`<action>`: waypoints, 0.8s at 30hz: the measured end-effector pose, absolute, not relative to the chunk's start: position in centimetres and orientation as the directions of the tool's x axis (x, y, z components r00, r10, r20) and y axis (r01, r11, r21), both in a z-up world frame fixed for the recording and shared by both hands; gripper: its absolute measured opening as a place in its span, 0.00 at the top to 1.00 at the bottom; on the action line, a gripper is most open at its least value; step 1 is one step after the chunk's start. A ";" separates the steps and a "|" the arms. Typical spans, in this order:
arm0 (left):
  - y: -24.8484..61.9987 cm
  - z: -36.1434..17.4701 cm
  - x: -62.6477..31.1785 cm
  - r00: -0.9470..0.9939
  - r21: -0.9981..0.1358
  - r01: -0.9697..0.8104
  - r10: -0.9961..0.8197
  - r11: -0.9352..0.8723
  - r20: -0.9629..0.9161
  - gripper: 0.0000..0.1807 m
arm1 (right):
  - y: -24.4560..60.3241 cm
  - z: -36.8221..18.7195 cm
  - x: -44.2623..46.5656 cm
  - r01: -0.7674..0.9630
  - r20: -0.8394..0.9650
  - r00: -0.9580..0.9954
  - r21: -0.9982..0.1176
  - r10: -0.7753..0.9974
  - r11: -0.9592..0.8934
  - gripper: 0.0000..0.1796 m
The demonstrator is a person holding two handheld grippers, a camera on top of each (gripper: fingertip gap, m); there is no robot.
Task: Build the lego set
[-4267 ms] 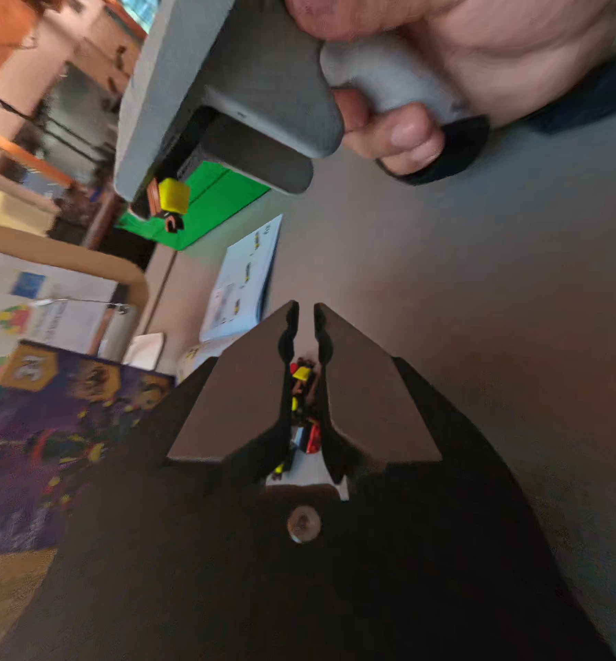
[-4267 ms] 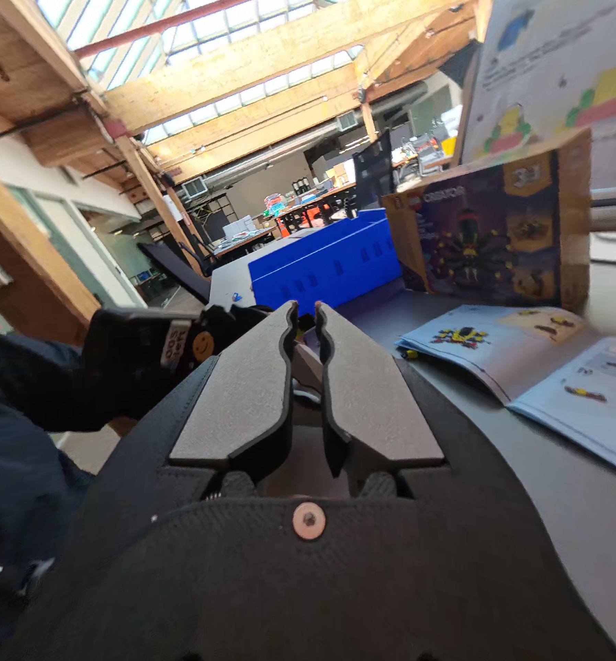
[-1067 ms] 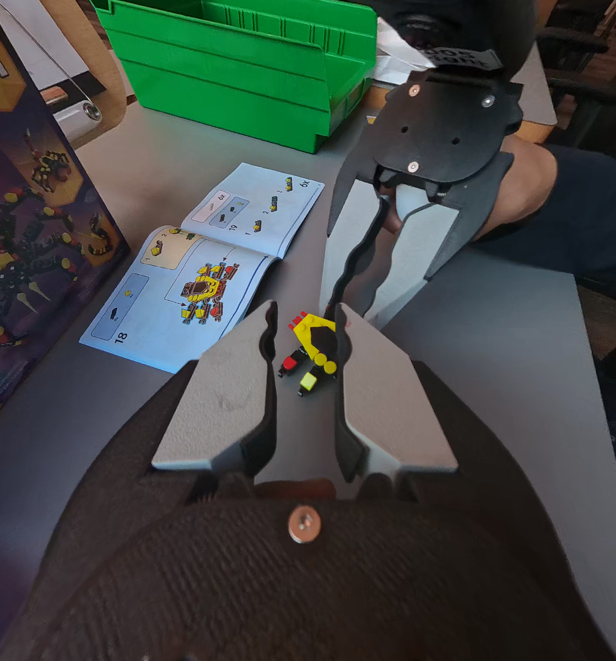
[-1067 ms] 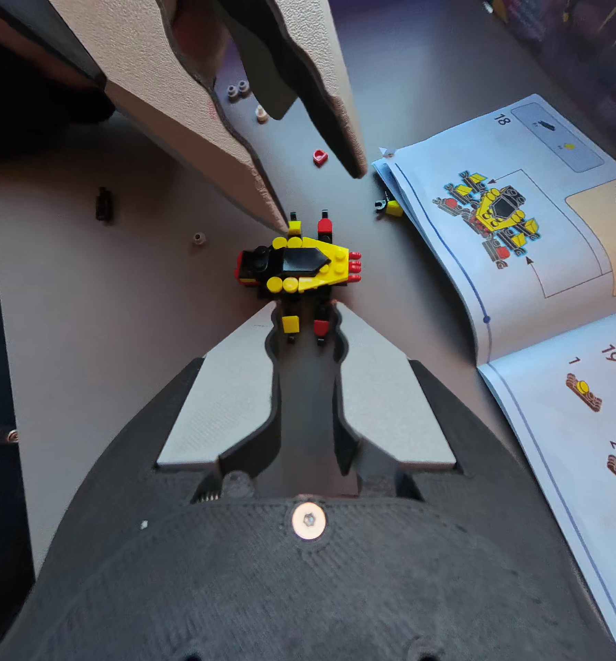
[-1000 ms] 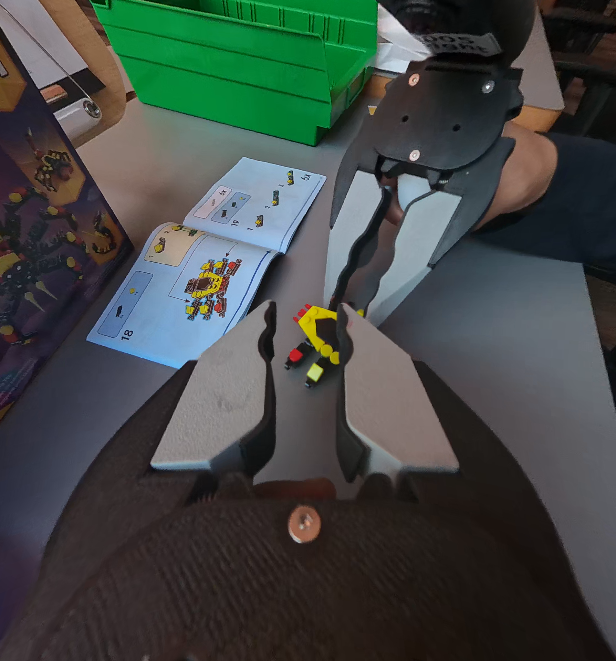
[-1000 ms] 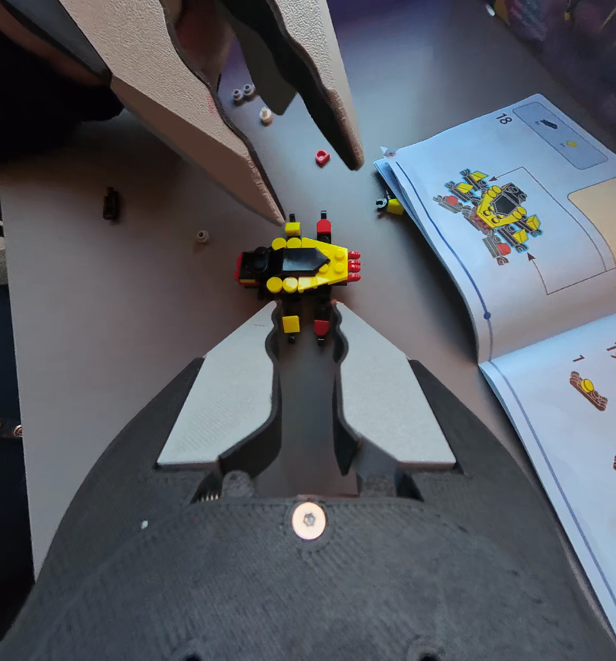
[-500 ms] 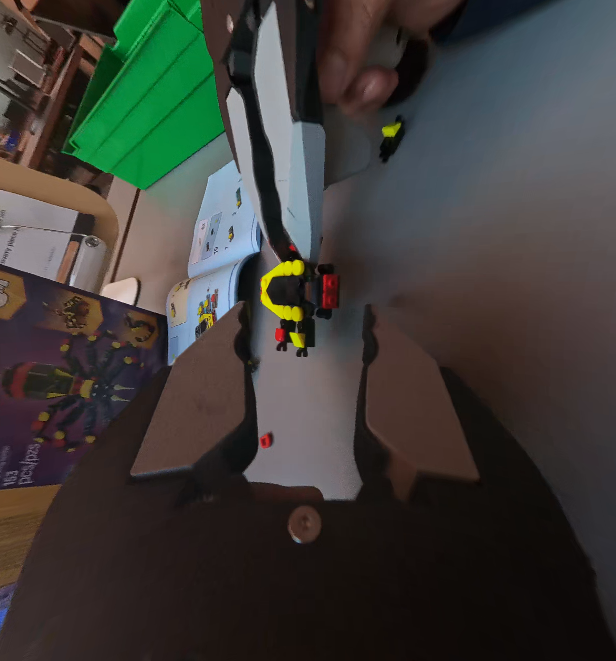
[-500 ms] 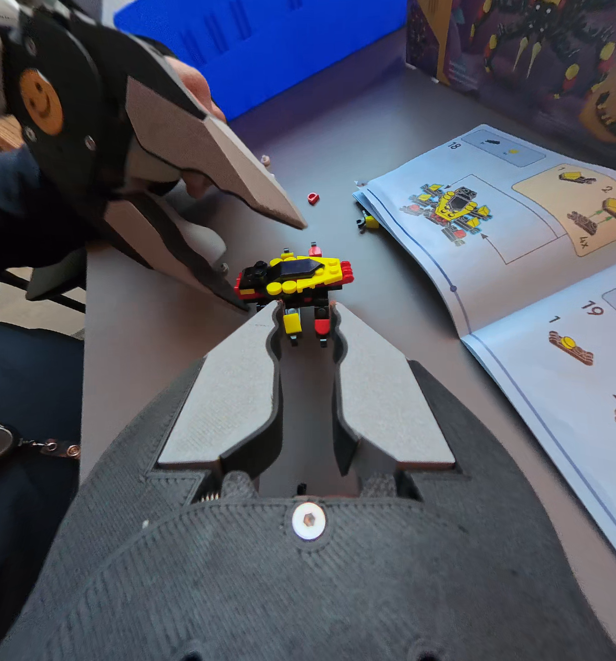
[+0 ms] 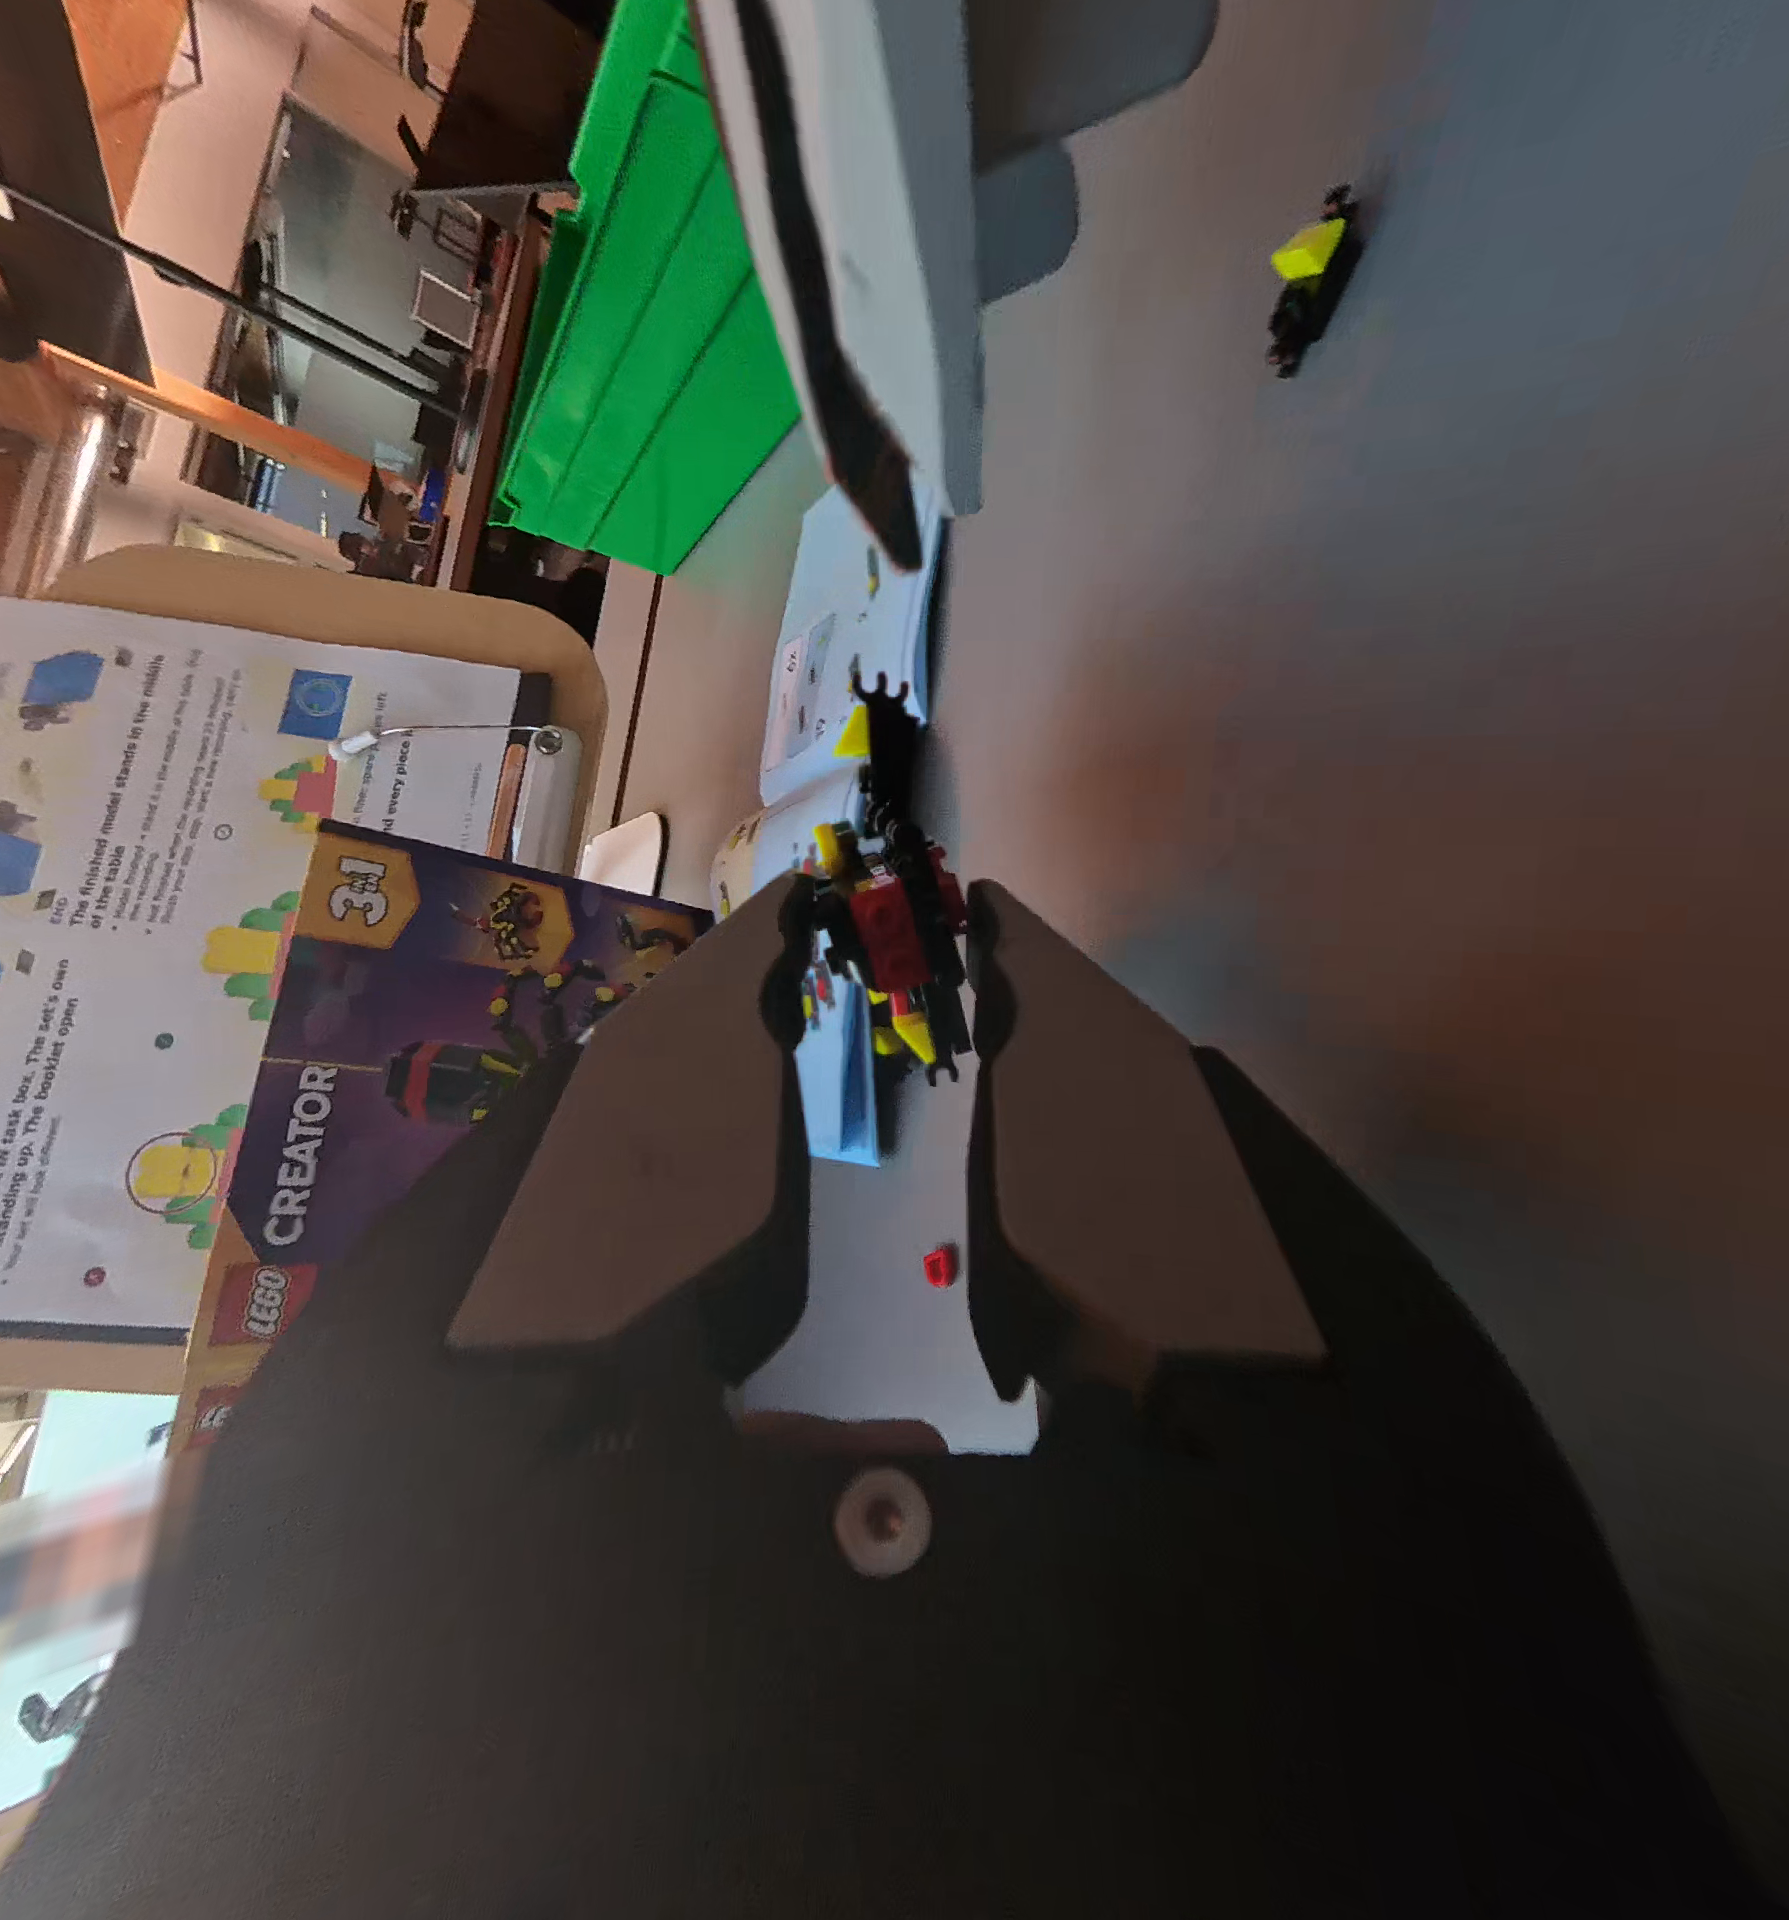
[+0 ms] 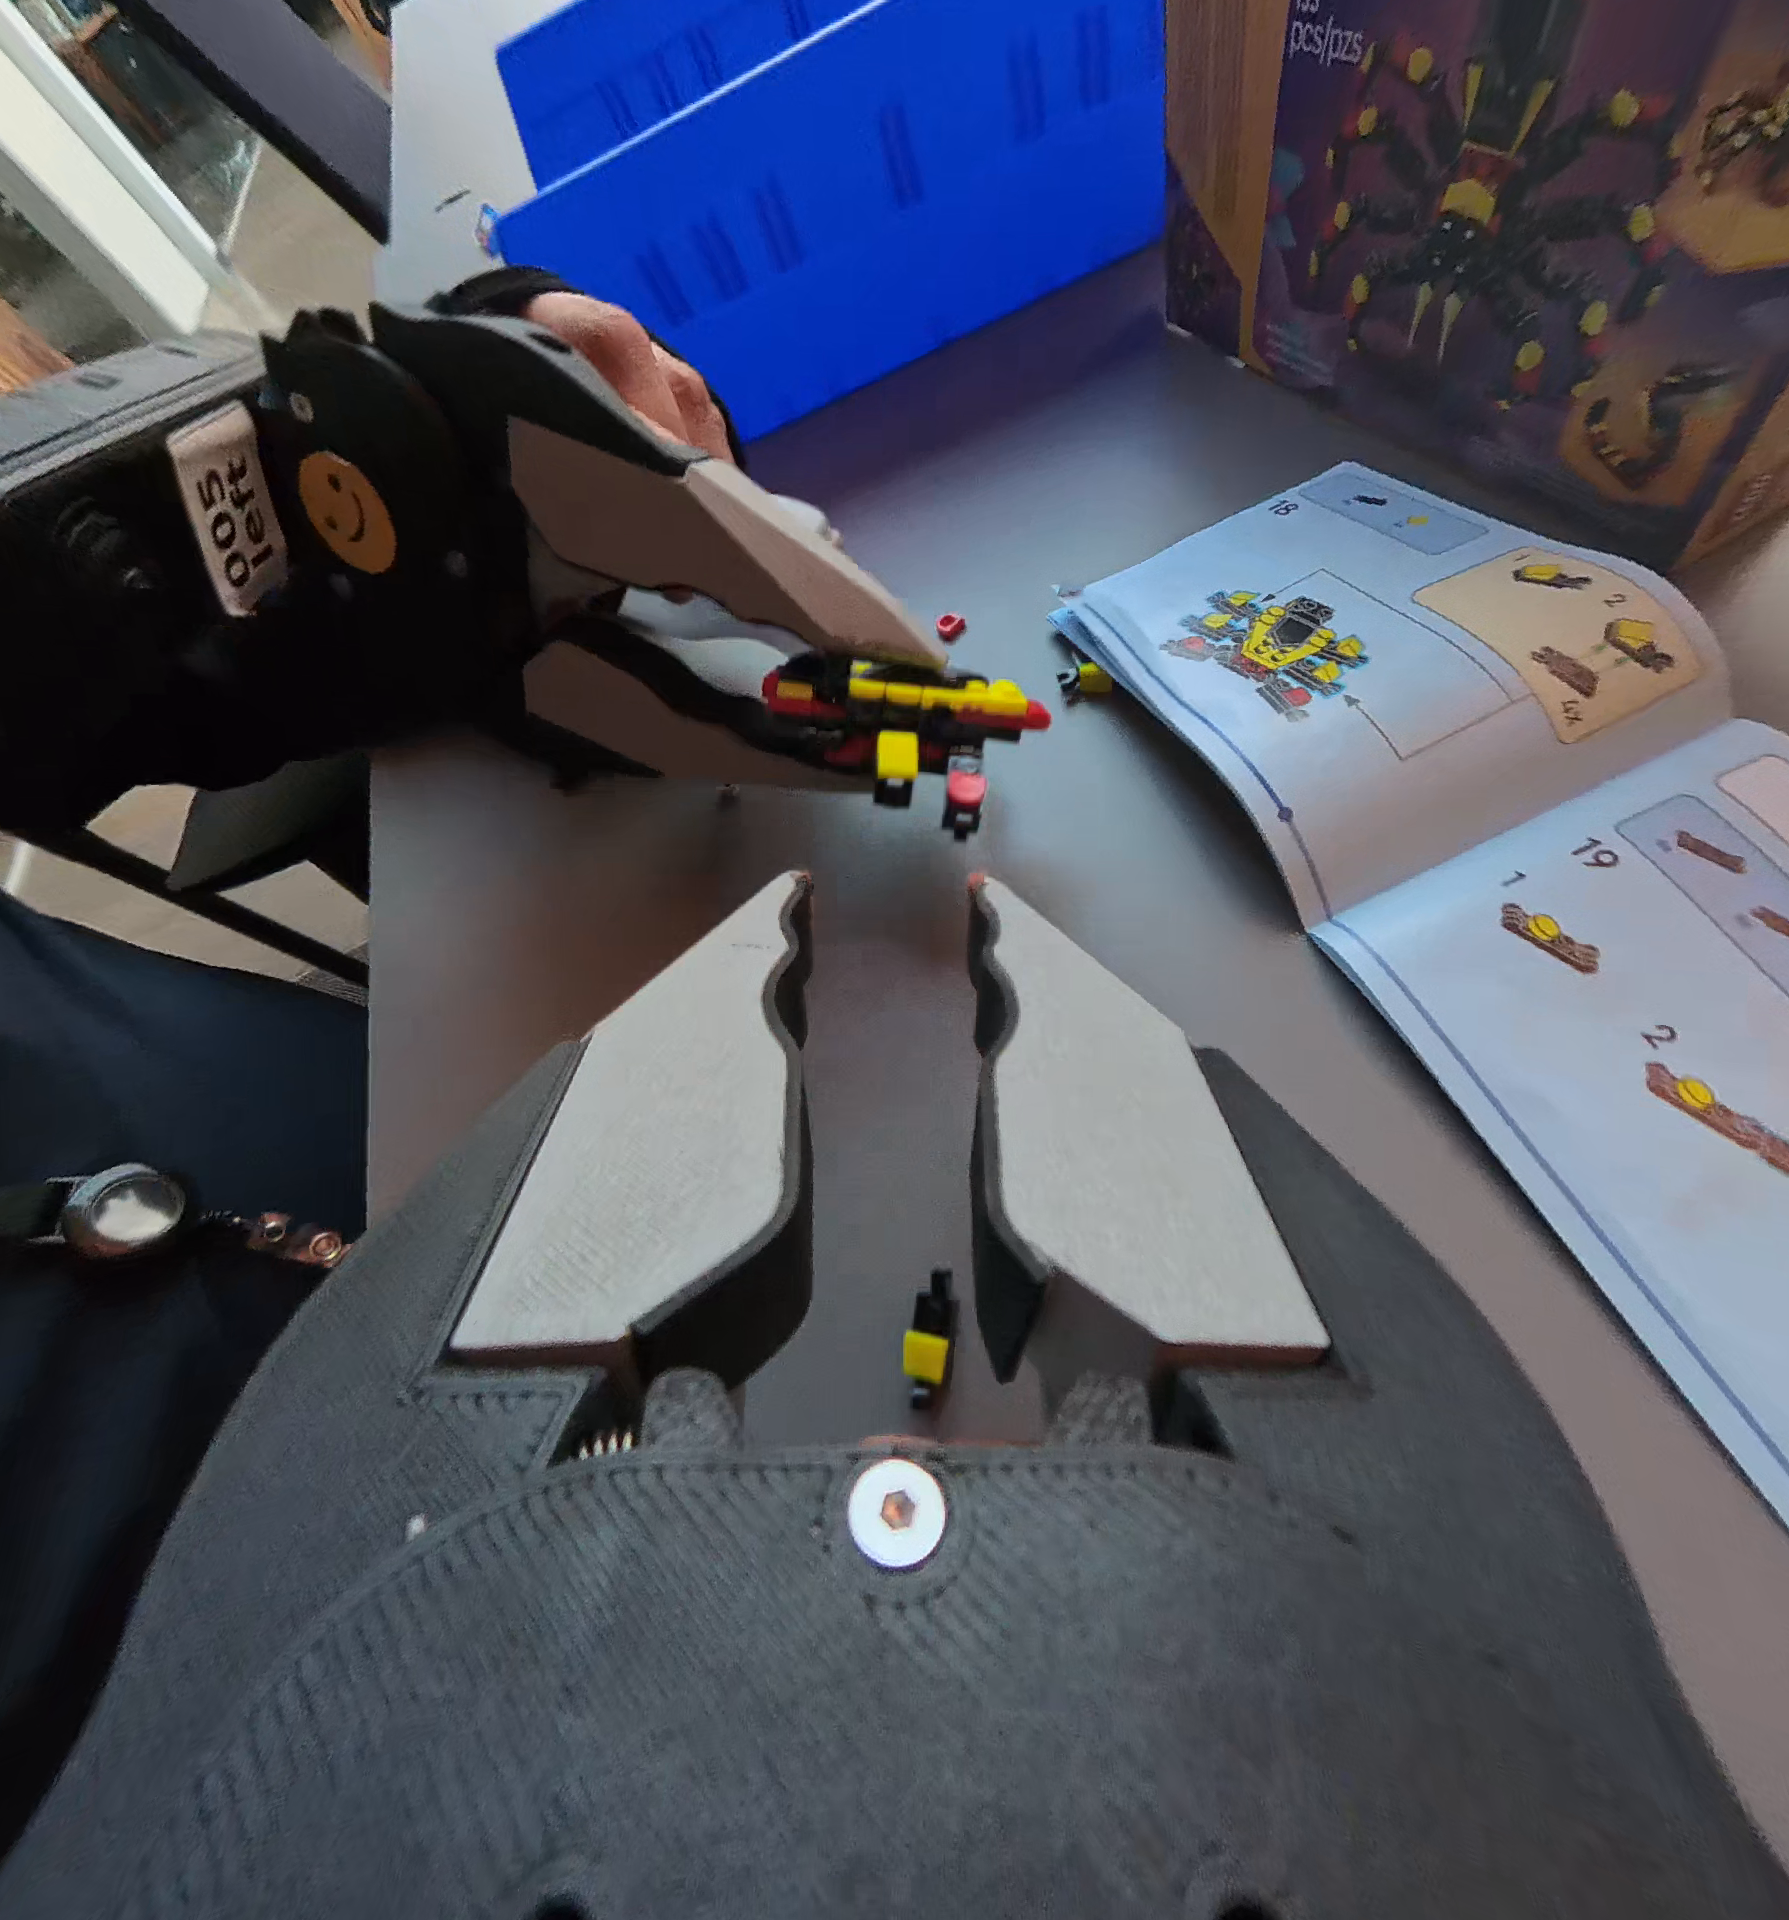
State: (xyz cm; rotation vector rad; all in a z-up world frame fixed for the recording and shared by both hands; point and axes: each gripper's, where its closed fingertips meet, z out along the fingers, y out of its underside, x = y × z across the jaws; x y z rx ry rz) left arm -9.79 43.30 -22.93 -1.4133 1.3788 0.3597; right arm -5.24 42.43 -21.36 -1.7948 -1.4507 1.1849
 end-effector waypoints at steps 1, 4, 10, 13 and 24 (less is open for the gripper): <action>43.2 -22.5 -9.6 0.304 -0.487 -0.835 -0.524 0.255 -0.795 0.85 | 42.2 -21.2 -5.0 0.481 -0.282 0.034 -0.837 0.959 -0.263 0.84; 42.2 -21.0 -8.1 0.348 -0.586 -0.747 -0.567 0.313 -0.746 0.85 | 41.9 -20.9 -5.3 0.486 -0.254 0.052 -0.838 0.966 -0.247 0.76; 41.2 -19.7 -7.4 0.354 -0.607 -0.693 -0.551 0.388 -0.756 0.85 | 40.5 -19.7 -7.2 0.397 -0.385 -0.034 -0.852 0.922 -0.342 0.66; 40.4 -19.3 -6.7 0.370 -0.669 -0.633 -0.606 0.391 -0.704 0.85 | 40.5 -19.1 -7.7 0.349 -0.372 -0.063 -0.878 0.926 -0.329 0.57; 37.4 -17.5 -5.7 0.323 -0.870 -0.368 -0.833 0.327 -0.449 0.86 | 37.7 -17.2 -5.8 0.380 0.212 -0.161 -0.888 0.964 0.258 0.74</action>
